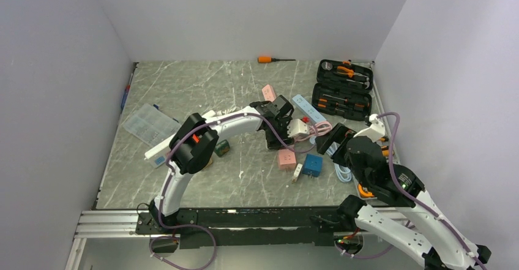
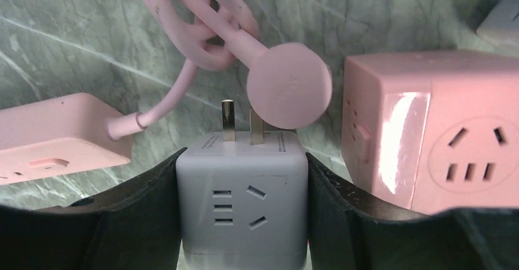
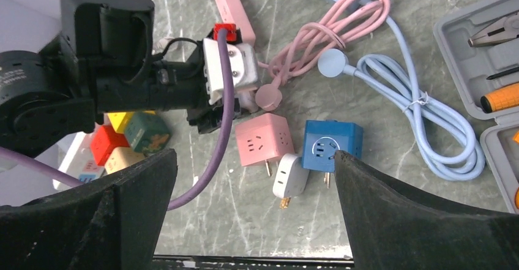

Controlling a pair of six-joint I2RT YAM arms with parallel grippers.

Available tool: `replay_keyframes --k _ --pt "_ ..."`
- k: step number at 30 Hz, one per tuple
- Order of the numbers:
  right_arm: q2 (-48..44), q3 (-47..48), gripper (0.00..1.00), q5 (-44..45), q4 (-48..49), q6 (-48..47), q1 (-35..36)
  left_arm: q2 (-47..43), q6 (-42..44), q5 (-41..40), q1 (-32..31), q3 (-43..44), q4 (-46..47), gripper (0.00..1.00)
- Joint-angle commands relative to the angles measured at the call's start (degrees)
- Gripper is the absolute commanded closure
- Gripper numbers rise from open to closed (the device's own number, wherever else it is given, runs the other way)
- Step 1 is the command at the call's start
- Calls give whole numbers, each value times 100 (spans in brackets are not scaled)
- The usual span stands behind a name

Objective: Pull the plug off the socket
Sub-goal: Place the plug at the center of the board.

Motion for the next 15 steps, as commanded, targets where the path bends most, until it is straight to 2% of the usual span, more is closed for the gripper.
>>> replay_keyframes --k 1,3,4,5,6,10,15 --pt "250 -94 0 113 199 -64 4 62 -322 314 -46 390 102 57" --pt "419 -54 0 91 177 -285 3 49 -418 450 -53 452 122 33" --pt "524 -3 0 89 150 -376 5 38 -469 530 -46 509 67 16" --pt "622 87 0 92 96 -439 4 21 -505 610 -45 603 -73 4" --pt "726 190 0 76 70 -502 0 -8 -524 672 -43 799 -267 1" --pt "968 504 0 87 112 -593 7 -231 -666 645 136 1563 -1453 1" --pt "943 491 0 -148 747 -1020 5 -1049 -1214 757 865 1829 -1994 1"
